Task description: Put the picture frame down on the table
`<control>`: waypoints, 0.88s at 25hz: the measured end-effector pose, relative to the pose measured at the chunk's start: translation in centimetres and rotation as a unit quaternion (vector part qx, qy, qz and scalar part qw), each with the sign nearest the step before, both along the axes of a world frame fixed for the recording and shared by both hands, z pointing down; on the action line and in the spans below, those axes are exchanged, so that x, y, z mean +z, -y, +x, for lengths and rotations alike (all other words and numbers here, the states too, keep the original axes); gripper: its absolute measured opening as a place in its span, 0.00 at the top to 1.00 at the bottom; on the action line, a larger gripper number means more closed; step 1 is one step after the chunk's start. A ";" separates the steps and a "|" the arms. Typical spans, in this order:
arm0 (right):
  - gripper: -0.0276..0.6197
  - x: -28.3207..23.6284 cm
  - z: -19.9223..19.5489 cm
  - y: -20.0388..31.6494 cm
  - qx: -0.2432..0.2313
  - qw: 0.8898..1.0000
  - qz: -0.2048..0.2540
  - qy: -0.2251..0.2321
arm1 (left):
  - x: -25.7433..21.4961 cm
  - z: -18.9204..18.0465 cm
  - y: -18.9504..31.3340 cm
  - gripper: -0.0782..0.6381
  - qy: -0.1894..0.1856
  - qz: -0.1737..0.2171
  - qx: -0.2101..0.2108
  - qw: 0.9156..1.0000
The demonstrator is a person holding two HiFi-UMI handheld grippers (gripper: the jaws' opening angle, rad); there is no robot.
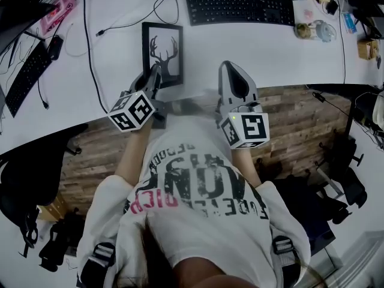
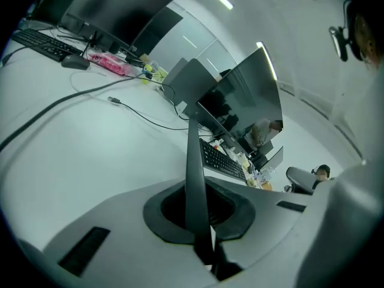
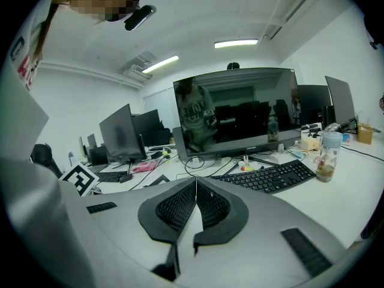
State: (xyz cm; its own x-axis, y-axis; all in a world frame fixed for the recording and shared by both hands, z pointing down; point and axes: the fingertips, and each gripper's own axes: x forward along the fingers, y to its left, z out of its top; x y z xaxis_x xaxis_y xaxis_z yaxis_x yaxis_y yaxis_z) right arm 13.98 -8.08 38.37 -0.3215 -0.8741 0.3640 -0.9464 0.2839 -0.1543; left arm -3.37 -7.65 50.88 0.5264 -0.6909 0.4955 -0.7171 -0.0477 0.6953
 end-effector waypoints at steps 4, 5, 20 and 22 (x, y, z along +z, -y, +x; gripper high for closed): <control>0.95 0.2 -0.2 0.1 -0.003 1.000 -0.003 0.001 | 0.3 0.5 0.1 0.88 -0.002 -0.004 0.001 1.000; 0.95 0.3 -0.2 0.1 -0.004 1.000 -0.003 0.001 | 0.5 0.5 0.1 0.88 -0.001 -0.006 0.001 1.000; 0.95 0.8 -0.3 0.4 -0.004 1.000 -0.012 -0.001 | 2.9 -1.2 -0.1 0.79 0.033 -0.026 0.003 0.999; 0.95 0.8 -0.2 0.4 -0.003 1.000 -0.012 -0.001 | 3.1 -1.4 -0.1 0.78 0.039 -0.027 0.003 0.999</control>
